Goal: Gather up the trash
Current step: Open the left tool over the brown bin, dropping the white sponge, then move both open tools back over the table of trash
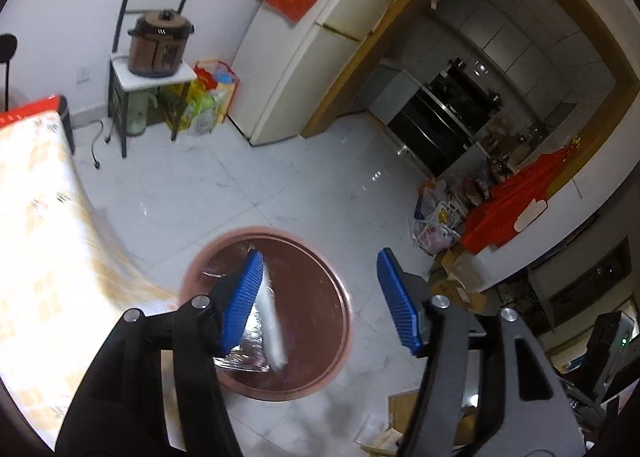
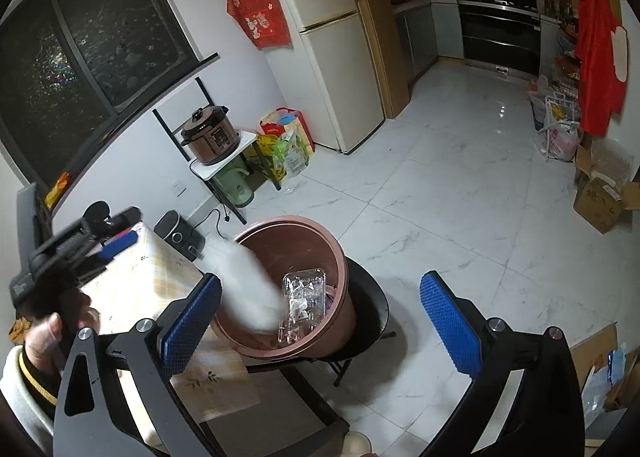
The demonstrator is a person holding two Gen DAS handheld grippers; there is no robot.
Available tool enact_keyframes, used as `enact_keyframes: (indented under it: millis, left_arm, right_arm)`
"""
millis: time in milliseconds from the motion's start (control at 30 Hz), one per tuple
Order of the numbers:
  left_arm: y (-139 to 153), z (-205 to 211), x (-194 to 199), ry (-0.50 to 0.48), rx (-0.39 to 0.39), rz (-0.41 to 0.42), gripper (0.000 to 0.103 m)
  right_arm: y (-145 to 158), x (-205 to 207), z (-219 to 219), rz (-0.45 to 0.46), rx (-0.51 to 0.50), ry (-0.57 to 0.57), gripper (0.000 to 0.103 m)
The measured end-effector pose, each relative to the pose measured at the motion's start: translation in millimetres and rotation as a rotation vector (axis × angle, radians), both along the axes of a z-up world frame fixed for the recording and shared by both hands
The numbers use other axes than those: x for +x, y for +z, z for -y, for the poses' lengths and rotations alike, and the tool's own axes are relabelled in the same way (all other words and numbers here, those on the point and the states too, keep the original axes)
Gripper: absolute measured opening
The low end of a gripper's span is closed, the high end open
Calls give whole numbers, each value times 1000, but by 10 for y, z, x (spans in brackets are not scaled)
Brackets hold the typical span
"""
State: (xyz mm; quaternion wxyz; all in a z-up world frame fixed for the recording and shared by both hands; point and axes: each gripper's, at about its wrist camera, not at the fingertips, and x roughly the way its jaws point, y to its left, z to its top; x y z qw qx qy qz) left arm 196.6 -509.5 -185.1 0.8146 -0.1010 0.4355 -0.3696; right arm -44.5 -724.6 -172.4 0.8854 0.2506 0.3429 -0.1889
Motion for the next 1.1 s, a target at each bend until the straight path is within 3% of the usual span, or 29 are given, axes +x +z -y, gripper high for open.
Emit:
enact_keyframes:
  millis: [67,133,167,400,567,867,1100]
  left_arm:
    - [56,-171,6,34,6,16,63]
    - [105,-395,-16,78,27,40,78]
    - [134,-508,-42,97,34,55,81]
    - [376,-1480,-355,232,117,168,87]
    - [511,-2417,-678,389,183,242,94]
    - [595,-3991,-1226,625,266,212,96]
    - [528,-4992,-1614,755,310,176,96]
  right_arm:
    - [-5,61,-54,1,5,15,98]
    - [-7,129,-132,-1,4,35,98]
    - [4,173,-186,-1,1,48,98]
    - [143,572,-715,26,-58,171,98]
    - [214,819,-1197,43,-76,276,98]
    - [271,1138,-2254,41,-63,468,98]
    - [314,1281,-3082,39,-53,589,98]
